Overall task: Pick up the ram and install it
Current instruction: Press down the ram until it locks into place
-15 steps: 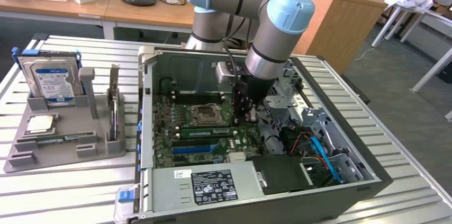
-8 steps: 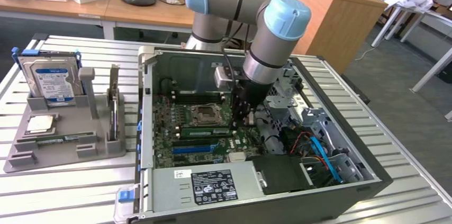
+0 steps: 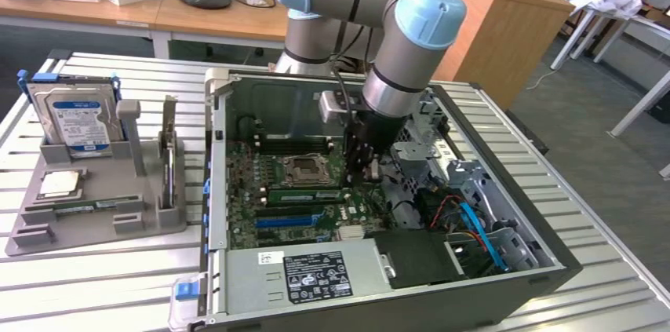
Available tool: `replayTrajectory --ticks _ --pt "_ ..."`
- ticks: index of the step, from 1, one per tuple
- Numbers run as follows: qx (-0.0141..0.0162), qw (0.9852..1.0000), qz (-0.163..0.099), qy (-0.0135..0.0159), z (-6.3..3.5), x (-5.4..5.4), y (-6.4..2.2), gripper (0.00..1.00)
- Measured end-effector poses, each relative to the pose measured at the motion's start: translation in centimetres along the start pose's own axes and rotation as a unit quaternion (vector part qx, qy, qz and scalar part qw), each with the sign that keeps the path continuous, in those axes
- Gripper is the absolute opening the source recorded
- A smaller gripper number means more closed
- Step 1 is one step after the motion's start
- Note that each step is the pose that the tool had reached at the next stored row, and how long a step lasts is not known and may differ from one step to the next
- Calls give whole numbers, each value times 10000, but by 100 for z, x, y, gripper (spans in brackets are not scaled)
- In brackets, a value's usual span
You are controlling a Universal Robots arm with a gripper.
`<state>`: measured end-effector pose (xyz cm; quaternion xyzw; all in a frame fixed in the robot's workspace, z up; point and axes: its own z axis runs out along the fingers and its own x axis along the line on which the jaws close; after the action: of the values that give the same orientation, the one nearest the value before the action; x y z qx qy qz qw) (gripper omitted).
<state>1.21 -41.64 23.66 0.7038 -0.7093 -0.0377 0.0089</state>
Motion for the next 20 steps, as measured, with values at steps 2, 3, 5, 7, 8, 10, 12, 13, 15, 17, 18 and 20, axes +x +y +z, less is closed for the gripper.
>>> replayTrajectory --ticks 2,3,5,7,8,10,12,13,15,17,18,20 --pt "4 10000 -1 -1 -11 0 16 10" --pt "5 10000 0 -1 -10 0 39 10" --pt "12 10000 -1 0 -5 1 123 10" --pt "23 10000 -1 1 0 2 218 10" --pt "28 10000 -2 1 3 2 262 10" --pt "37 10000 -2 -1 11 2 352 10" --pt "45 10000 -3 0 17 4 444 10" --pt "49 10000 -2 0 20 4 490 10" --pt "55 10000 -3 0 26 5 579 10" --pt "60 10000 -3 0 33 6 668 10" --pt "62 10000 -3 0 37 6 713 10" --pt "65 10000 -4 0 47 7 807 10"
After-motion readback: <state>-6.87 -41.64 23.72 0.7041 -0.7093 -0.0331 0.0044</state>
